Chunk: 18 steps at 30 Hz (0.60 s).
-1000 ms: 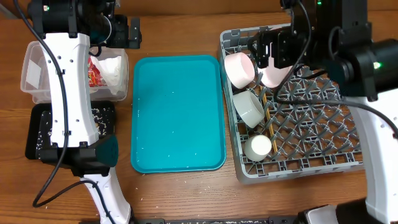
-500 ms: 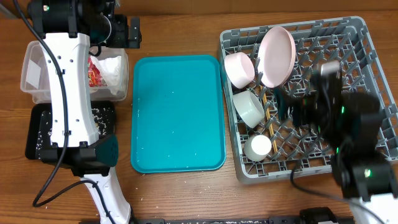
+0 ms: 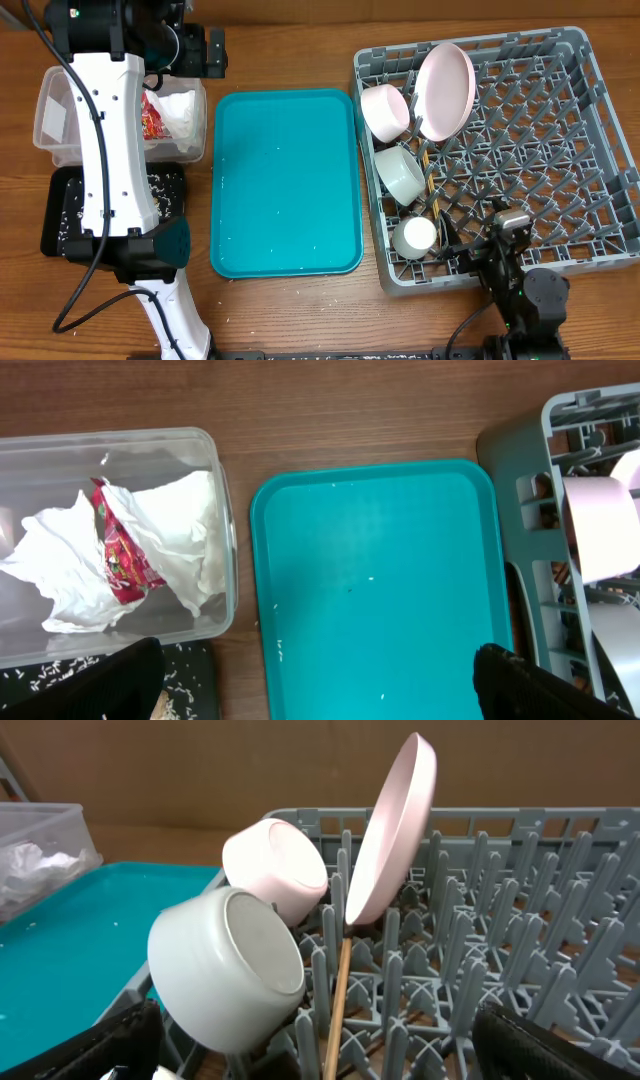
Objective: Sort waste into correct bins and load items into the dishwasher
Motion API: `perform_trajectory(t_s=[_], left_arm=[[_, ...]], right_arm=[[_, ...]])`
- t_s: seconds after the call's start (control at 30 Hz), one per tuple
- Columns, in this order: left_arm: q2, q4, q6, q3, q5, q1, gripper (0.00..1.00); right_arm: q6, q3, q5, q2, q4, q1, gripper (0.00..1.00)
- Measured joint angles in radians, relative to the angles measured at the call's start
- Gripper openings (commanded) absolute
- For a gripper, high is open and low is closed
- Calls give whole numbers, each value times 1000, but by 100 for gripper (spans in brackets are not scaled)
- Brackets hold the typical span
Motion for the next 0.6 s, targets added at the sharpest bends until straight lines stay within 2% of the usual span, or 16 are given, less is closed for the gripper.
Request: perform_trajectory(t_s=[0.3, 0.6], left_arm=[[0, 0, 0, 0, 0, 0, 100], [0, 0, 0, 0, 0, 0, 100]], right_arm=[[-1, -62, -3, -152, 77, -1, 100], [-1, -73, -3, -160, 79, -1, 100]])
